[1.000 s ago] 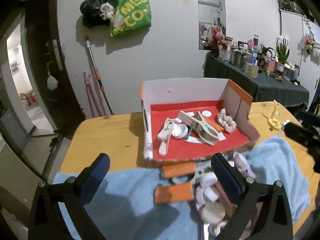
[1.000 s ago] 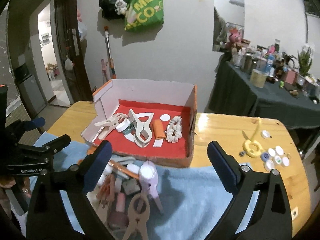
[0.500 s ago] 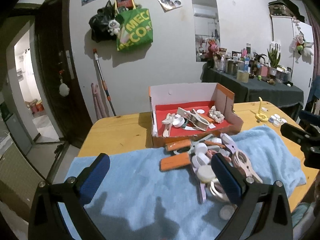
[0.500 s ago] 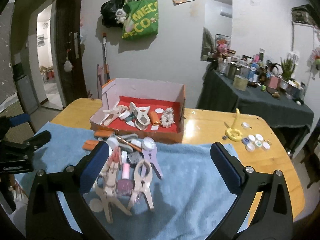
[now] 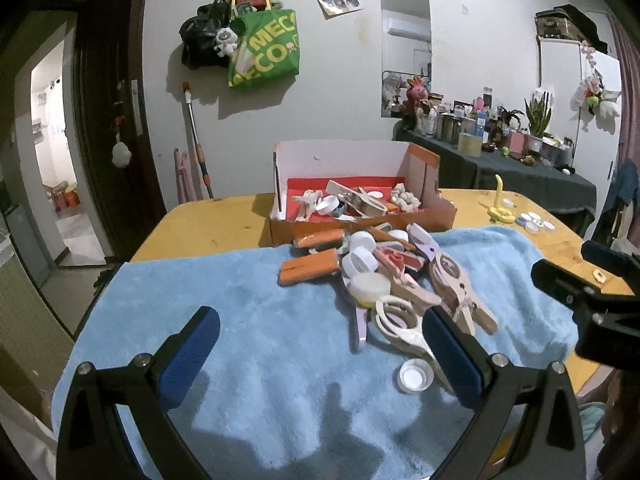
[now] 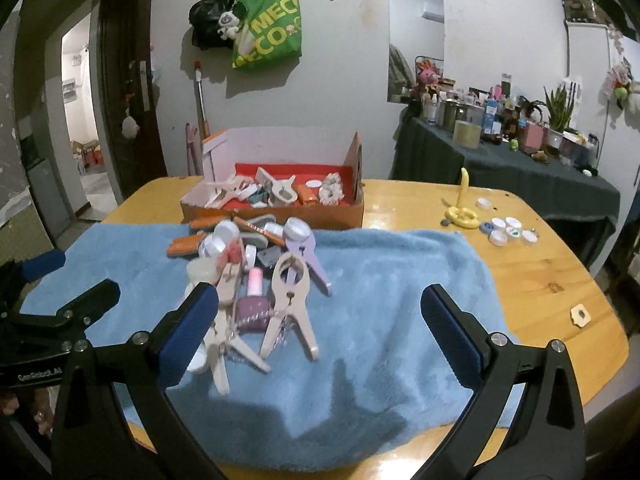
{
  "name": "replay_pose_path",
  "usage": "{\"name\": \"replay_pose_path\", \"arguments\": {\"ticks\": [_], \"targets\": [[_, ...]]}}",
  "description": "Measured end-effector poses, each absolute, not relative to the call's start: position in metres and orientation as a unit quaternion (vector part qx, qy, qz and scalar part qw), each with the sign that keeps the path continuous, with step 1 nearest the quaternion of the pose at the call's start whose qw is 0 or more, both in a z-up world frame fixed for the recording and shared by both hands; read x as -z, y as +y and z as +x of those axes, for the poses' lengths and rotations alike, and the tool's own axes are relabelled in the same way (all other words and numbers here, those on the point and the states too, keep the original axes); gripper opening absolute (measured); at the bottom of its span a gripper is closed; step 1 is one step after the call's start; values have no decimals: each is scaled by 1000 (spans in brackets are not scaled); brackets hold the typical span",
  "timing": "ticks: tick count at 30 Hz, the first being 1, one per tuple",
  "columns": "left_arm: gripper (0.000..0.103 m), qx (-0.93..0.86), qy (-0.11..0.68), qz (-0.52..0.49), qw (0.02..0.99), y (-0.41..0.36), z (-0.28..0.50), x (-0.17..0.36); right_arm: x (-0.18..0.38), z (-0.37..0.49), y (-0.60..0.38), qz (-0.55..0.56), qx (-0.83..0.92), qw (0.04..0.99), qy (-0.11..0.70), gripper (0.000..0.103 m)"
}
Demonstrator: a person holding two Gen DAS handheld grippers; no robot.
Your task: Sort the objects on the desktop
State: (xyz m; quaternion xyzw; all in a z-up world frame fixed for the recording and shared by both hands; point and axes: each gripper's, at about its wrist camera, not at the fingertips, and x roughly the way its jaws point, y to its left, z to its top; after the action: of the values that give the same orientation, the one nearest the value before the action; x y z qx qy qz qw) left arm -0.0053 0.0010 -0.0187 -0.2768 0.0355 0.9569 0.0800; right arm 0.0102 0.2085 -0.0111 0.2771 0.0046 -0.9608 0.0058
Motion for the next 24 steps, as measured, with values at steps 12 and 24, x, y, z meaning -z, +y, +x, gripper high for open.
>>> {"name": "replay_pose_path", "arguments": {"ticks": [12, 24], "targets": [[103, -955, 37, -285, 77, 3, 2, 39, 36, 17, 203, 279, 960, 1, 11, 103], [103, -955, 22, -286, 71, -1, 2, 41, 37, 18, 205, 277, 961, 0, 6, 103]]}}
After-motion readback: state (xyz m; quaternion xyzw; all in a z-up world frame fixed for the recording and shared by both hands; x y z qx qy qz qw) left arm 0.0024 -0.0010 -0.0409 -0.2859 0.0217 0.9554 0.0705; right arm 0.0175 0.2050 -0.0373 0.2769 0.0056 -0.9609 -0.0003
